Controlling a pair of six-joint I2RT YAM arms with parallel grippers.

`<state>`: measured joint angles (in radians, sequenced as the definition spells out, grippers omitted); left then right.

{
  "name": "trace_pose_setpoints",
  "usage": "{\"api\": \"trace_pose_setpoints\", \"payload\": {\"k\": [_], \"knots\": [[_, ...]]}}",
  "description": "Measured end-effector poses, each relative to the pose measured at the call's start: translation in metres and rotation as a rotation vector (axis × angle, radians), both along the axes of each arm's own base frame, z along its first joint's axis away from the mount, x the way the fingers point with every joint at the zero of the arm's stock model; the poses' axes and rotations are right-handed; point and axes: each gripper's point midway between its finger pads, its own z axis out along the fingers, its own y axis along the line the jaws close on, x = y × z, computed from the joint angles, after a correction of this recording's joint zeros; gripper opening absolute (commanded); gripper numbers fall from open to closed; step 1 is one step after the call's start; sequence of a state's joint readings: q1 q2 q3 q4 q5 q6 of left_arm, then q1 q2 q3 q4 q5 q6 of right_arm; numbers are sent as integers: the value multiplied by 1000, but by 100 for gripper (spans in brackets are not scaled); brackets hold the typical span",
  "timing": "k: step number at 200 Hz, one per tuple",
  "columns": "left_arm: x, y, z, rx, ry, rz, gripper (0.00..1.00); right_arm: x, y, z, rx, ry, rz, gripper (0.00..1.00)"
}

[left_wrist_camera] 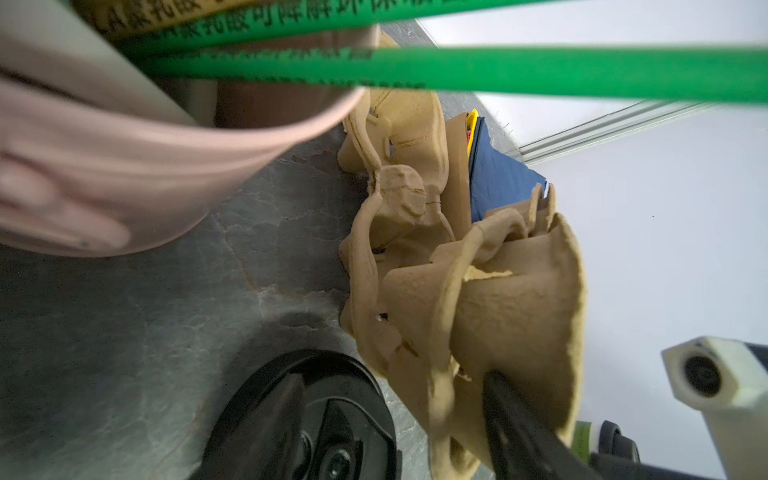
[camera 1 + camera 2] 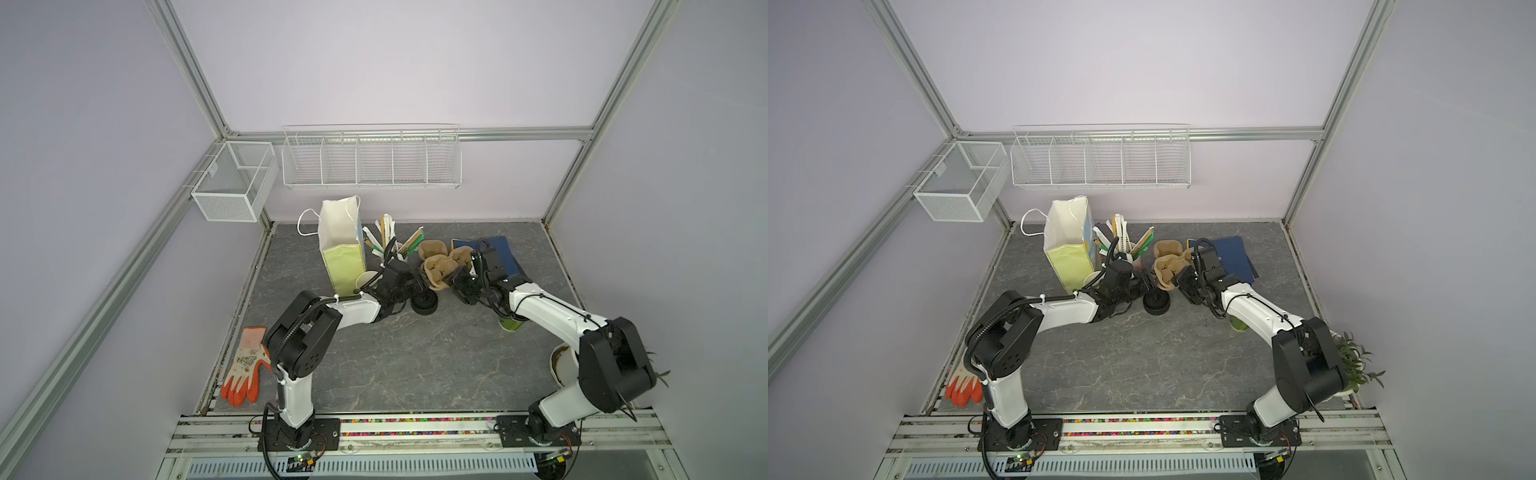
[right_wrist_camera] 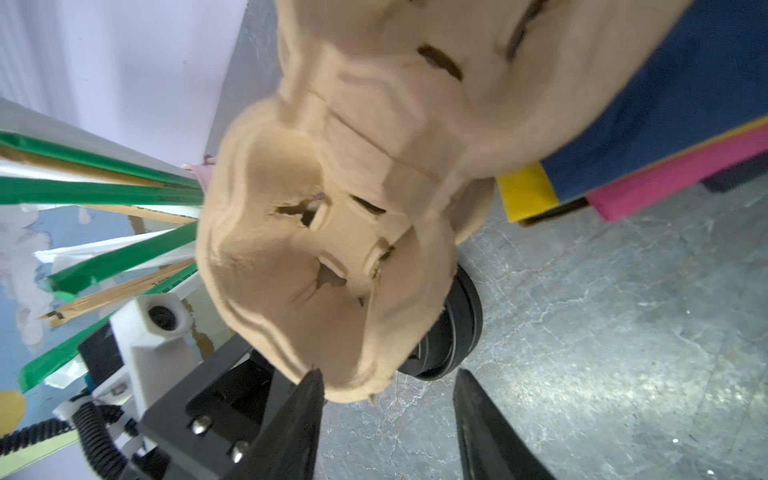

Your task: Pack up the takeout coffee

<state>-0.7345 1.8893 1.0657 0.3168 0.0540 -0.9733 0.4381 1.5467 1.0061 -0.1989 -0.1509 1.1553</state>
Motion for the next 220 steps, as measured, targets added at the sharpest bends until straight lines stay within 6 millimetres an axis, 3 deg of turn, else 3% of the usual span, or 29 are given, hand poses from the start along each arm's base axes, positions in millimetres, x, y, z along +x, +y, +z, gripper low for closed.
{"api": "trace_pose_setpoints", "payload": {"k": [45, 81, 220], "knots": [[-2, -3, 0, -7, 3, -4, 69, 3, 6, -4, 51, -27, -59, 49], [-2, -5, 4, -26, 0, -4, 69, 14, 11, 7, 110, -85, -90, 45], [-9, -7, -10, -27, 16, -23, 69, 27, 23, 29, 125, -178, -59, 7]]}}
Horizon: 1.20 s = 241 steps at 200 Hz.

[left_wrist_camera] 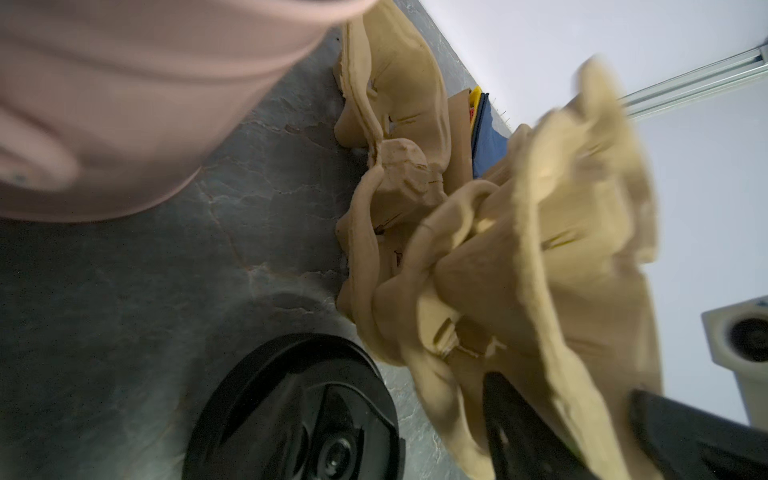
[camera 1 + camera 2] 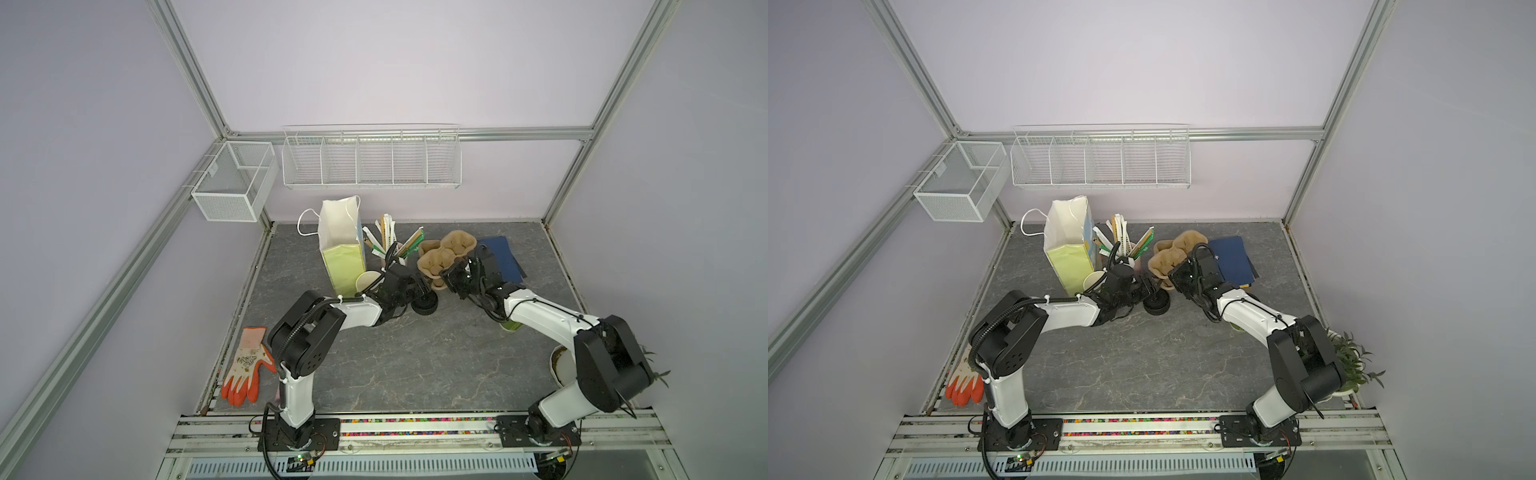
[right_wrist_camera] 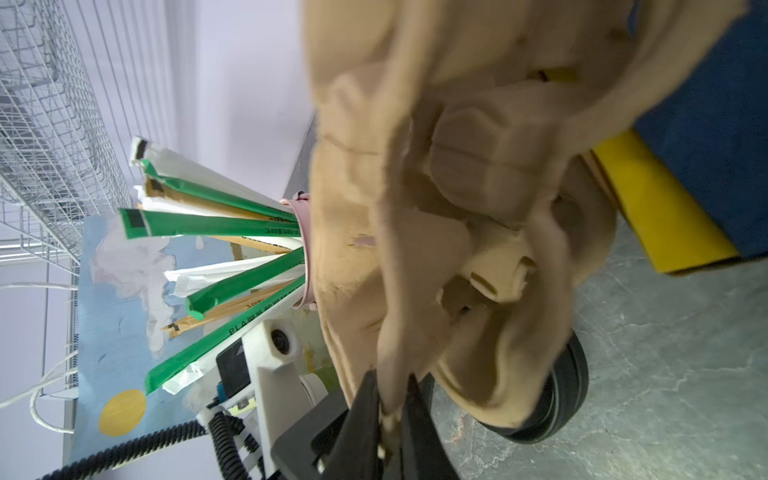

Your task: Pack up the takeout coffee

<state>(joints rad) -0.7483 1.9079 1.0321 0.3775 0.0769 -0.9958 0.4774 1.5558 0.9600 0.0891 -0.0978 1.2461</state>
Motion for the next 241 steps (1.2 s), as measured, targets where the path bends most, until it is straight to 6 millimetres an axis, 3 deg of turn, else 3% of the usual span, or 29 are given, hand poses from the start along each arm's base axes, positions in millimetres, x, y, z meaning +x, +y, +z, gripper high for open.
{"api": "trace_pose_setpoints", "payload": {"k": [63, 100, 133, 153, 180, 222, 241], "knots": [[-1, -1, 2, -3, -3, -3, 69, 4, 9, 24, -55, -61, 71, 7], [-3, 3, 24, -18, -32, 2, 70, -2, -3, 57, -115, -125, 118, 7], [-4, 13, 72, -39, -115, 21, 70, -40, -27, 112, -179, -245, 165, 7], [-4, 24, 101, -49, -168, 39, 71, -74, -44, 129, -213, -298, 191, 7], [-2, 42, 125, -33, -212, 71, 71, -117, -64, 109, -276, -266, 232, 7], [-8, 60, 146, 35, -240, 85, 72, -181, -68, 13, -345, -44, 391, 7], [-16, 71, 160, 61, -259, 94, 72, -205, -63, -16, -369, 25, 473, 7]]}}
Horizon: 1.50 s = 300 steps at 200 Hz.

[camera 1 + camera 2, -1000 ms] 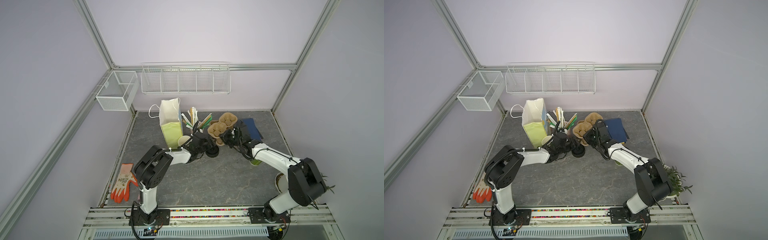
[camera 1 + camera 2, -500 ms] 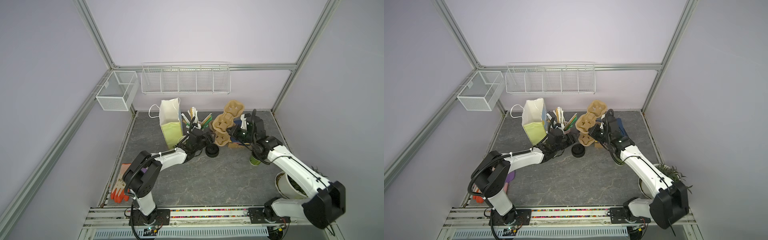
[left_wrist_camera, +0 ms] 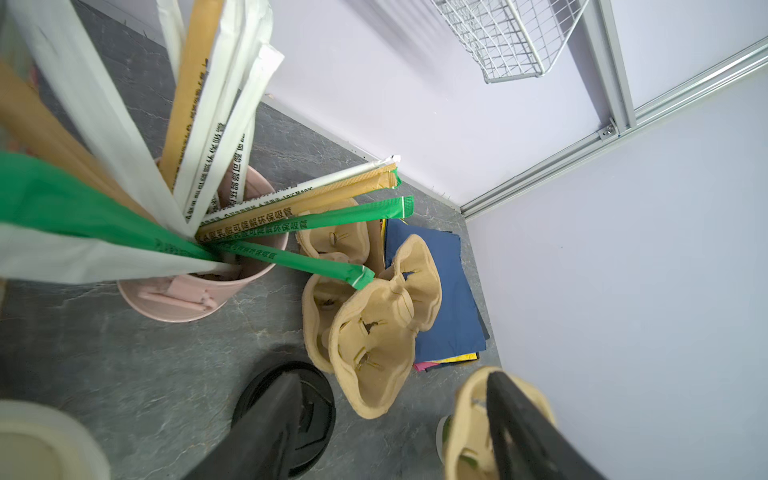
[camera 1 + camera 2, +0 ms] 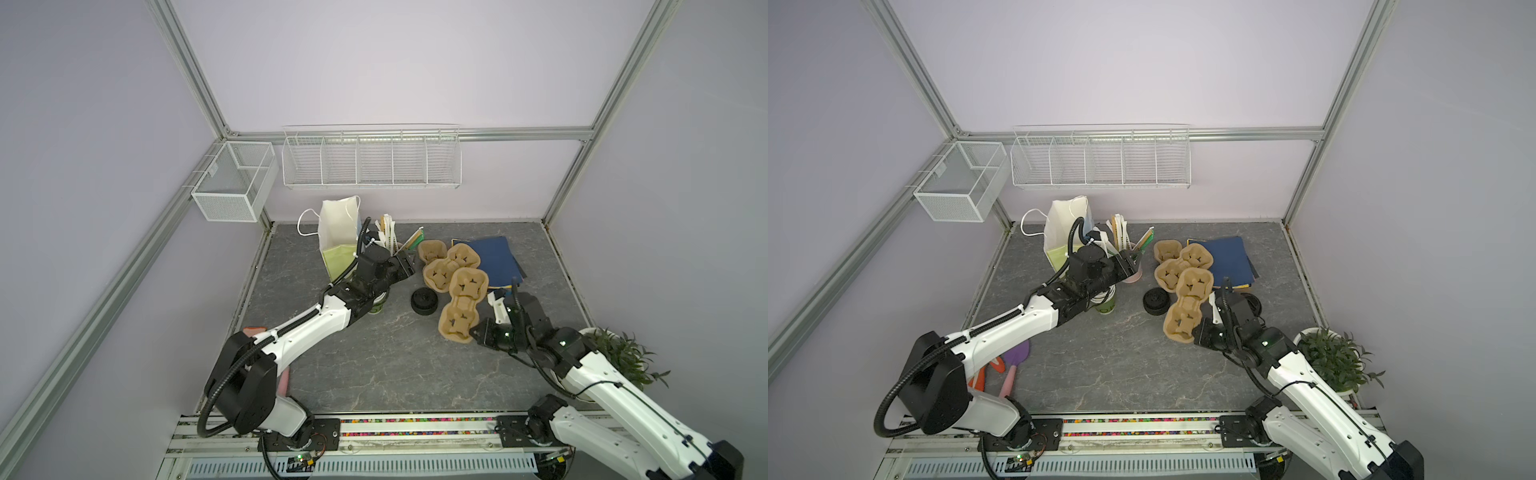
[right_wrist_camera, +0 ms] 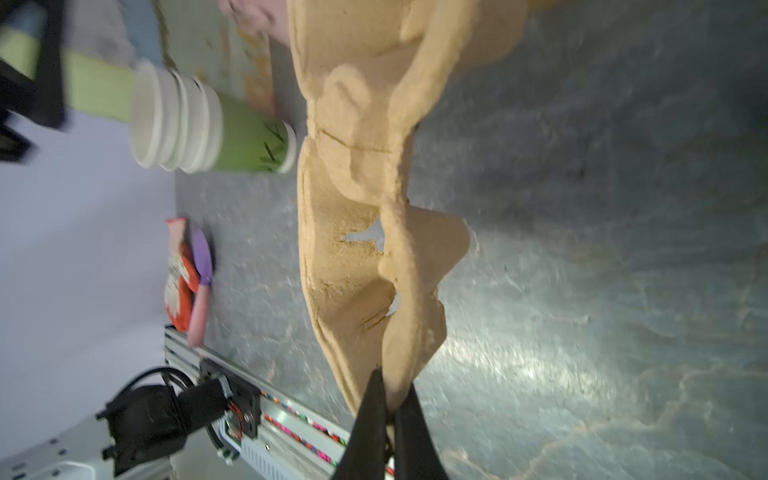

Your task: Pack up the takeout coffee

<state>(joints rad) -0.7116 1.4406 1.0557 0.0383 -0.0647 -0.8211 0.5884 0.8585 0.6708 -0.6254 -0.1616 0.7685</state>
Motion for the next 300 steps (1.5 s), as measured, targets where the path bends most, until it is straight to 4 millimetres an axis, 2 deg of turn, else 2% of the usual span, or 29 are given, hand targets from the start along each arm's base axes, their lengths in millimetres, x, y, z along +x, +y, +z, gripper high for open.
{"api": "trace_pose_setpoints", "payload": {"k": [33, 61, 66, 83, 101, 116, 138, 158, 179, 196, 242, 272, 300], "knots": [[-16, 24, 25, 24, -28, 34, 73, -19, 1, -34, -46, 81, 62, 7], [-34, 49, 39, 51, -36, 72, 75, -28, -5, -67, -122, 169, 84, 16], [-37, 54, 40, 59, -35, 77, 75, -29, -6, -70, -133, 181, 84, 20], [-48, 68, 42, 98, -27, 93, 76, -29, -8, -78, -172, 201, 98, 42], [-62, 85, 38, 160, -3, 103, 77, -27, -13, -76, -209, 201, 93, 53], [-73, 99, 36, 210, 12, 109, 79, -19, -15, -62, -228, 164, 82, 61], [-94, 125, 41, 270, 10, 122, 80, 1, -16, -22, -228, 48, 43, 73], [-109, 150, 52, 309, -27, 148, 81, 25, -20, 17, -207, -53, -16, 73], [-120, 171, 60, 346, -76, 175, 81, 55, -23, 34, -169, -81, -86, 70], [-126, 182, 58, 378, -104, 190, 82, 81, -23, 31, -126, -60, -137, 67], [-130, 196, 27, 500, -103, 193, 83, 143, -13, 13, -8, -32, -235, 60], [-129, 200, 28, 530, -113, 202, 84, 181, -16, -7, 87, 4, -342, 57], [-130, 205, 30, 543, -124, 216, 86, 200, -21, -24, 103, 29, -414, 56]]}}
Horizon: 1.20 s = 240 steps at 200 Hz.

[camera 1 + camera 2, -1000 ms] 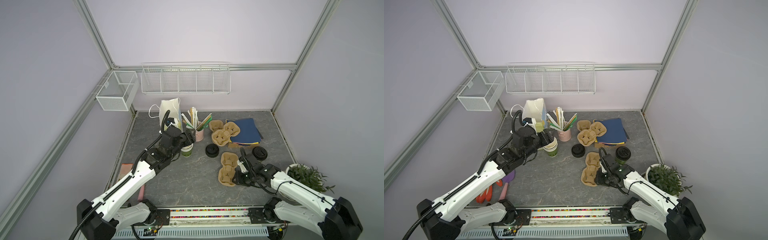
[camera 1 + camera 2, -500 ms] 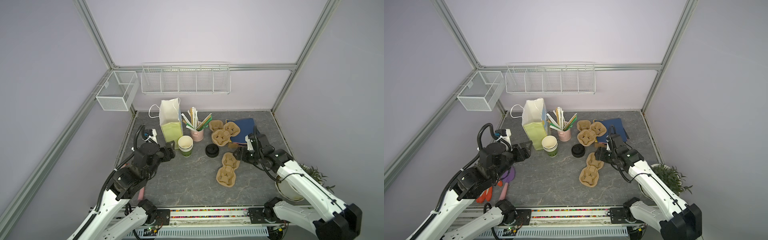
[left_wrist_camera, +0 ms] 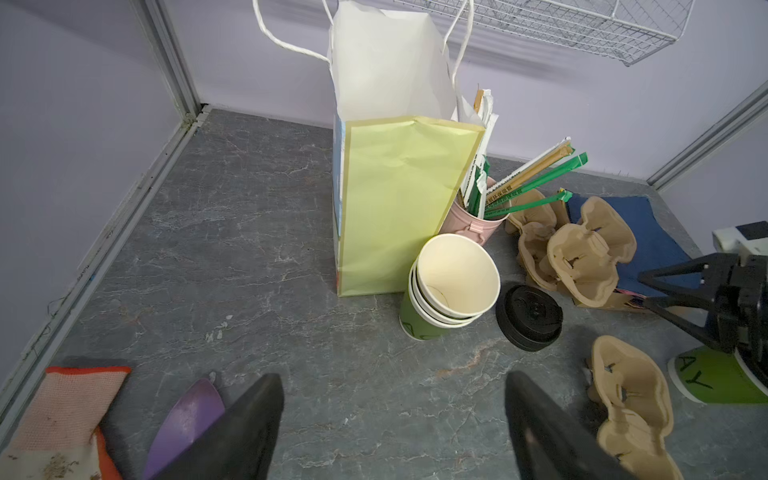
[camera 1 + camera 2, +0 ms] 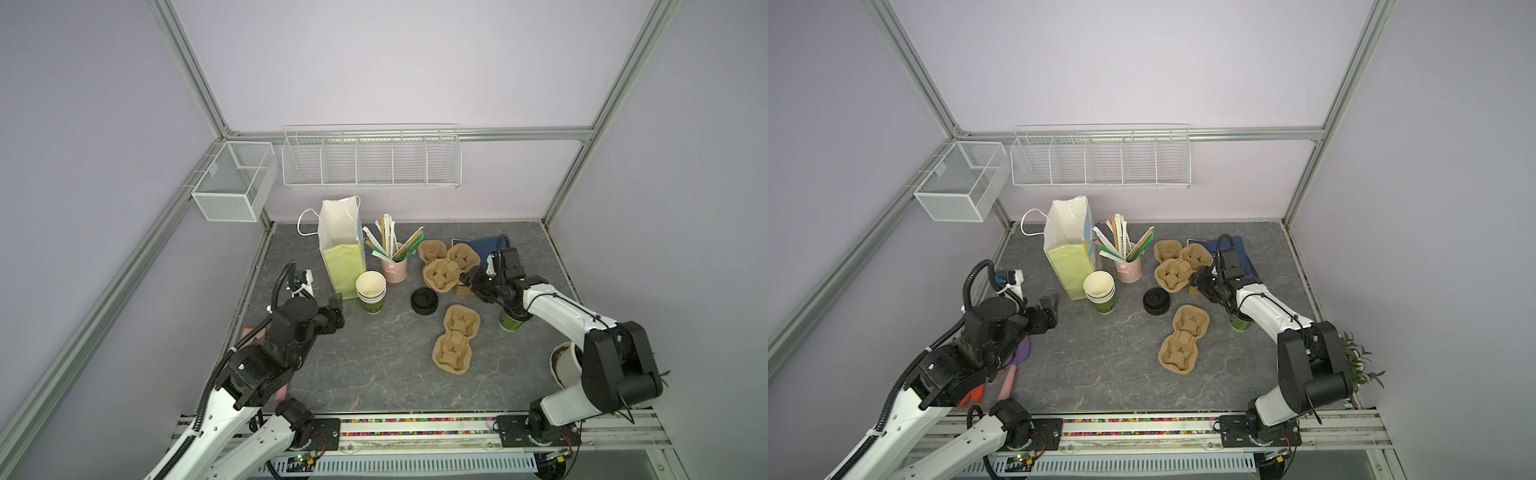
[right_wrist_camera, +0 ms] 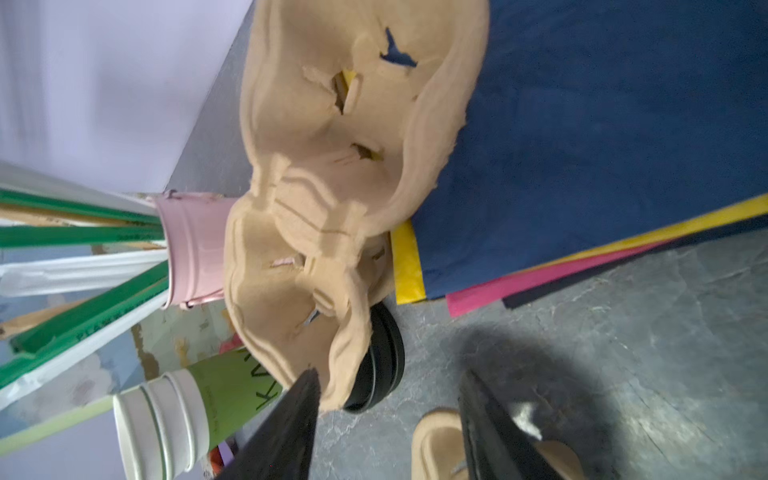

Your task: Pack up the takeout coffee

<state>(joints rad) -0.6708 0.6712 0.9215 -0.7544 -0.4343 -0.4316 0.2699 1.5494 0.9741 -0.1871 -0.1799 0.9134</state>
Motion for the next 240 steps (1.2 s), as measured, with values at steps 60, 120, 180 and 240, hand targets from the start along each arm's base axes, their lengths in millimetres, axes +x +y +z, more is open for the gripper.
{"api": "trace_pose_setpoints", "payload": {"k": [60, 120, 180, 240], "knots": [[3, 14, 1, -3, -7, 46, 86, 47, -6, -1, 60, -61, -83, 42], [2, 15, 1, 0, -9, 43, 86, 65, -8, -11, 82, -42, -110, 22], [1, 16, 2, 0, -13, 43, 86, 90, 6, 39, 92, -145, -23, 9], [0, 16, 1, 1, -12, 43, 86, 115, 39, 35, 99, -101, 191, 7]]}}
